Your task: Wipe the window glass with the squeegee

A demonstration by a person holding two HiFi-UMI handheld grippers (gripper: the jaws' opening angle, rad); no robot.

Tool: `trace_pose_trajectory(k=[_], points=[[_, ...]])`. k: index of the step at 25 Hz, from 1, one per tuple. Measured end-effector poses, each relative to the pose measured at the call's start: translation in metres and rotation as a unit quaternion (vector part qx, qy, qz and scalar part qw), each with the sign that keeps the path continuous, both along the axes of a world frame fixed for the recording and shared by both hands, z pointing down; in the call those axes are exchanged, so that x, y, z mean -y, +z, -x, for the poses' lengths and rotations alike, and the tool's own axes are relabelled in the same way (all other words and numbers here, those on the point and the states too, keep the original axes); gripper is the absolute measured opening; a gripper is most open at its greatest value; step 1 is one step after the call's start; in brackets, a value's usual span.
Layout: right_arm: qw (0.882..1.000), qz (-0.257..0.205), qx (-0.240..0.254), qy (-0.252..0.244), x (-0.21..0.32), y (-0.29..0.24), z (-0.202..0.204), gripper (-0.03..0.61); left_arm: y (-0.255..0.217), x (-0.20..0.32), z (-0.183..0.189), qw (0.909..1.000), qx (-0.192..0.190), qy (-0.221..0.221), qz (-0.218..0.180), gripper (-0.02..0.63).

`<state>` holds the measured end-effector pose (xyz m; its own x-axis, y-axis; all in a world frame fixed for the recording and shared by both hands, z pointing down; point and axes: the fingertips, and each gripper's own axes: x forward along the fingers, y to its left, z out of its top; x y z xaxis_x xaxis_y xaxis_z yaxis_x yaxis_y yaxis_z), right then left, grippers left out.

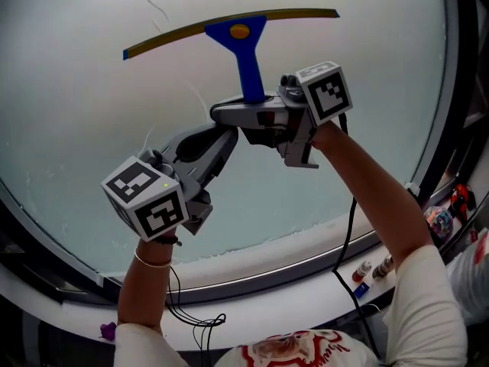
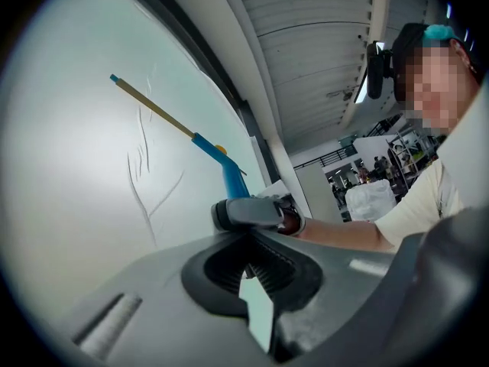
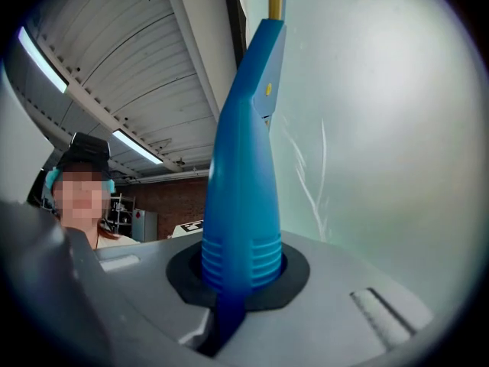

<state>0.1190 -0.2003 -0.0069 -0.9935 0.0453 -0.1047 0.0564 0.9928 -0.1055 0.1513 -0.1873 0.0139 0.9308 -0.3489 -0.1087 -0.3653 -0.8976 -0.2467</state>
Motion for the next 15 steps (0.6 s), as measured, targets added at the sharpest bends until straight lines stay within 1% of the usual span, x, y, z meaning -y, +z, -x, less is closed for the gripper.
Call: trace_pose_trajectory(k=[2, 4, 8, 15], points=[[1.000, 0.007, 0.007, -0.016, 0.001, -0.014, 0.002, 0.020, -0.013, 0.004, 0.001, 0.9999, -0.004, -0.008, -0.008, 0.002], [1.000, 0.014, 0.010, -0.023, 0.005, -0.021, 0.004, 0.020, -0.019, 0.009, 0.002, 0.9998, -0.010, -0.015, -0.005, 0.002], [0.999, 0.032, -0.012, -0.022, 0.016, -0.018, 0.007, 0.020, -0.016, 0.021, 0.003, 0.9995, -0.018, -0.025, 0.005, 0.001], [0.999, 0.021, -0.019, -0.023, 0.021, -0.013, 0.008, 0.021, -0.012, 0.026, 0.003, 0.9990, -0.033, -0.029, 0.011, 0.002]])
